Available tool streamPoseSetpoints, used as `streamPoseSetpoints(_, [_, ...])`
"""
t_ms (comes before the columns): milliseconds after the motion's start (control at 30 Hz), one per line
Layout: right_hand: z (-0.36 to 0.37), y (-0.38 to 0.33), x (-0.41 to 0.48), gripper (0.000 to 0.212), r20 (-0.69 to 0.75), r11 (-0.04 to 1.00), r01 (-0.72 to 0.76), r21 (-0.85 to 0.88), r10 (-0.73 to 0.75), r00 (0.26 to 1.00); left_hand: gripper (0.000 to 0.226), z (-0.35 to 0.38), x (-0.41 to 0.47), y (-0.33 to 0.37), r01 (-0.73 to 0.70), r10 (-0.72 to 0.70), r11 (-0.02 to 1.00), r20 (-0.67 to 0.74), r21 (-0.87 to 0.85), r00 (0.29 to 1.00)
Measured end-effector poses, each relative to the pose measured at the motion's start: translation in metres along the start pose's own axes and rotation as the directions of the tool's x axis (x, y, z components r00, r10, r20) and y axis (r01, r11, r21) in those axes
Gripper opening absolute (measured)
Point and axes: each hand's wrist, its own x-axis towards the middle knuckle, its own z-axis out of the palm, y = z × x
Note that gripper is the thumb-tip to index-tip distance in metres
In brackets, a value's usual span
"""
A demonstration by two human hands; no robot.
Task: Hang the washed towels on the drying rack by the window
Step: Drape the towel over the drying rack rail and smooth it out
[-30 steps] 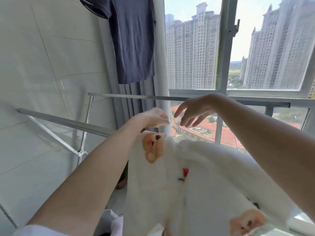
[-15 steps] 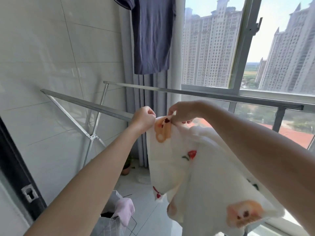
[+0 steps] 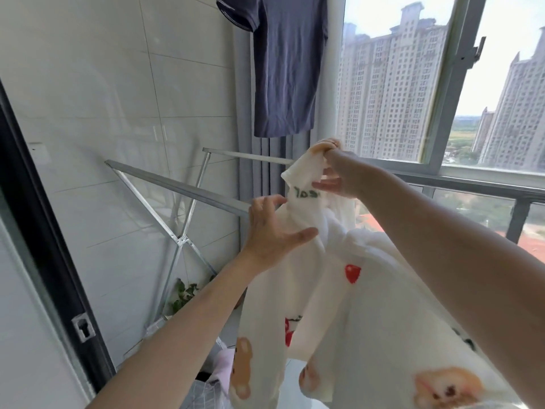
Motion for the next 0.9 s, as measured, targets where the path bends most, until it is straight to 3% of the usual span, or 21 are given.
streamPoseSetpoints(67, [0.004,0.003,0.000,0.023,0.089,0.999,-0.050,-0.002,0.050,0.995,0.088,0.005,0.001,0.003,-0.132,0.129,0.969,0.031,0.210,0.991])
streamPoseSetpoints(133, [0.008,0.006,0.003,0.032,0.135,0.997,-0.056,-0.060,0.064,0.989,0.076,0.010,0.001,0.005,-0.132,0.111,0.950,0.088,0.285,0.990])
streamPoseSetpoints(200, [0.011,0.008,0.004,0.048,0.137,0.955,-0.027,-0.297,0.071,0.988,0.061,0.012,0.004,0.002,-0.006,-0.012,0.987,0.109,0.164,0.994])
streamPoseSetpoints(300, [0.019,0.010,-0.001,0.050,0.248,0.686,0.089,-0.722,0.137,0.959,0.023,0.002,0.013,-0.001,0.134,-0.110,0.982,0.174,-0.135,0.979])
streamPoseSetpoints(367, [0.026,0.010,-0.006,0.053,0.340,0.550,0.165,-0.819,0.233,0.911,0.015,-0.010,0.022,-0.003,0.152,-0.121,0.967,0.155,-0.204,0.980])
streamPoseSetpoints(433, [0.035,0.012,-0.008,0.060,0.395,0.525,0.207,-0.826,0.277,0.876,0.008,-0.026,0.036,-0.010,0.164,-0.165,0.971,0.007,-0.175,0.986])
streamPoseSetpoints(500, [0.046,0.015,-0.006,0.065,0.406,0.494,0.247,-0.834,0.245,0.880,0.011,-0.042,0.054,-0.022,0.243,-0.272,0.954,-0.161,-0.176,0.949])
streamPoseSetpoints(567, [0.056,0.018,-0.002,0.062,0.412,0.392,0.327,-0.860,0.154,0.898,0.018,-0.058,0.070,-0.033,0.318,-0.378,0.914,-0.247,-0.251,0.892])
streamPoseSetpoints(667, [0.074,0.020,0.005,0.057,0.433,0.191,0.428,-0.884,-0.016,0.901,0.015,-0.071,0.084,-0.044,0.369,-0.422,0.904,-0.299,-0.217,0.856])
streamPoseSetpoints(733, [0.090,0.023,0.011,0.051,0.432,0.108,0.444,-0.890,-0.117,0.894,0.014,-0.075,0.089,-0.053,0.425,-0.455,0.890,-0.255,-0.168,0.853])
streamPoseSetpoints(800, [0.099,0.025,0.018,0.043,0.389,0.157,0.423,-0.892,-0.209,0.897,0.020,-0.076,0.089,-0.061,0.459,-0.486,0.868,-0.131,-0.190,0.864])
streamPoseSetpoints(900, [0.114,0.024,0.032,0.031,0.276,0.348,0.385,-0.854,-0.325,0.905,0.032,-0.084,0.089,-0.069,0.463,-0.491,0.854,-0.078,-0.236,0.867])
